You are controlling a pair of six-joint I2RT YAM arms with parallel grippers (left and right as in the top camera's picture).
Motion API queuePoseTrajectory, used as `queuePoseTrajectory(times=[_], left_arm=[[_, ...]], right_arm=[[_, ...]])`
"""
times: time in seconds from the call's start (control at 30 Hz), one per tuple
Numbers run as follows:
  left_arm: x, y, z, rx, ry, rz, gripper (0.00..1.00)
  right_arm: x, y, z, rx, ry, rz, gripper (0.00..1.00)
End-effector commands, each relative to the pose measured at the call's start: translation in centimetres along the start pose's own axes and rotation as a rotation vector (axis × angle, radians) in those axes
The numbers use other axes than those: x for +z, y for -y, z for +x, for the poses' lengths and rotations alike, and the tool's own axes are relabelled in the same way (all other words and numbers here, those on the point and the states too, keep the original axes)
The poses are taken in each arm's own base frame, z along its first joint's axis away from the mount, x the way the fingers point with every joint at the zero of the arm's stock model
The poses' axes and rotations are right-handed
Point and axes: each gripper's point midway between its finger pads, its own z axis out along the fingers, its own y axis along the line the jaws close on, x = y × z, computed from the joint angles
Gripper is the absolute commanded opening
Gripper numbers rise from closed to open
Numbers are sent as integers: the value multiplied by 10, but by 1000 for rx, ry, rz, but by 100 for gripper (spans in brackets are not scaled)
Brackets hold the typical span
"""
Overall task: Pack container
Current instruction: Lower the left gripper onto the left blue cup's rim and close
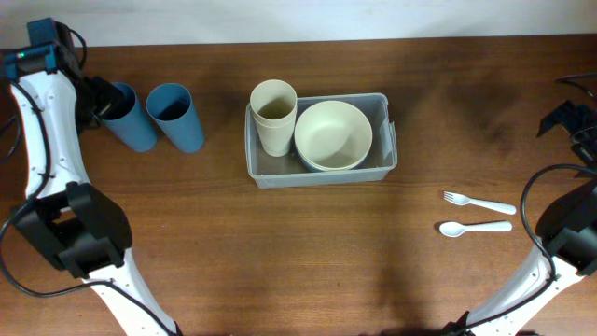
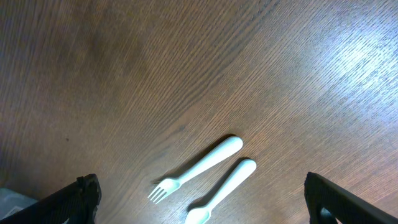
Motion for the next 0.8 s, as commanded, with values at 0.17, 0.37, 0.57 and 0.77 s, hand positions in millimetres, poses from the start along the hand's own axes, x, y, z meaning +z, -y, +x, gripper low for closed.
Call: queuePoseTrajectory(times=[0.17,0.37,0.57,0.77], left_arm=[[4,0,0,-19,-9,5,100],[18,3,11,-14,-69,12,100],[38,2,18,-7,-111,-19,100],[51,-1,21,-8,-135,-38,100]], right_arm=[[-13,-1,3,7,29,-10,99],[-13,-1,3,7,29,-10,99],[-13,-1,3,7,29,-10,99],[-13,-1,3,7,29,-10,99]])
